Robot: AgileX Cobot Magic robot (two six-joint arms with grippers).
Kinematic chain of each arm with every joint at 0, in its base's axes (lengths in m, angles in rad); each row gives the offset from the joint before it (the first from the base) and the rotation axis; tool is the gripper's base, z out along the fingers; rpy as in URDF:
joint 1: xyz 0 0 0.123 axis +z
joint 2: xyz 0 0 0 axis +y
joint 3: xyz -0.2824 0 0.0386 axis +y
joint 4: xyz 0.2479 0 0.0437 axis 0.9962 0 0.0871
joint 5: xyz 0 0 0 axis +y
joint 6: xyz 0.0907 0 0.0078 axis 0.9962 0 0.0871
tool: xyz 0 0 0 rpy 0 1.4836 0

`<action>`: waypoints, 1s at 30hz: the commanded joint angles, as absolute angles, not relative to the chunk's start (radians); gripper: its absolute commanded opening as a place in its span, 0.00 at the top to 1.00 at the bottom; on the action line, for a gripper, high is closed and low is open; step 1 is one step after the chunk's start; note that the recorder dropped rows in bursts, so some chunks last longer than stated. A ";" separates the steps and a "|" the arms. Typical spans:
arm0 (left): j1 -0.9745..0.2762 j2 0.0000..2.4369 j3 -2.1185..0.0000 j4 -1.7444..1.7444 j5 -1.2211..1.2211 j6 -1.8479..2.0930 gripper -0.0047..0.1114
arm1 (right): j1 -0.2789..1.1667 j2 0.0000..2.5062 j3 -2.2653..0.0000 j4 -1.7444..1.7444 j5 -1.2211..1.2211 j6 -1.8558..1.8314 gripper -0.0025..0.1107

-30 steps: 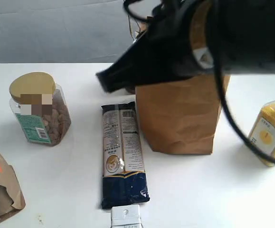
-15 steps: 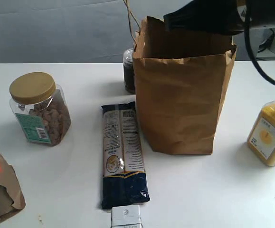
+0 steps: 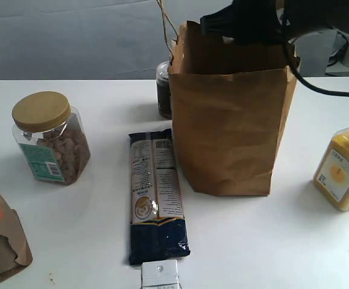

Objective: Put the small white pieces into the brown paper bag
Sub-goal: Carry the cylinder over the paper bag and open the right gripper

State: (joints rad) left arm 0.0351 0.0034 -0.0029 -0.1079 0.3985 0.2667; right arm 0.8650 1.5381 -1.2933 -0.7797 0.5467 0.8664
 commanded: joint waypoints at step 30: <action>0.027 0.000 0.000 -0.117 0.392 0.265 0.96 | 1.021 1.197 -0.993 -0.881 0.479 1.160 0.98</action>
State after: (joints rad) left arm 0.0351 0.0034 -0.0029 -0.1079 0.3985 0.2667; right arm 1.0007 1.2337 -1.0374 -0.8504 0.4917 1.1169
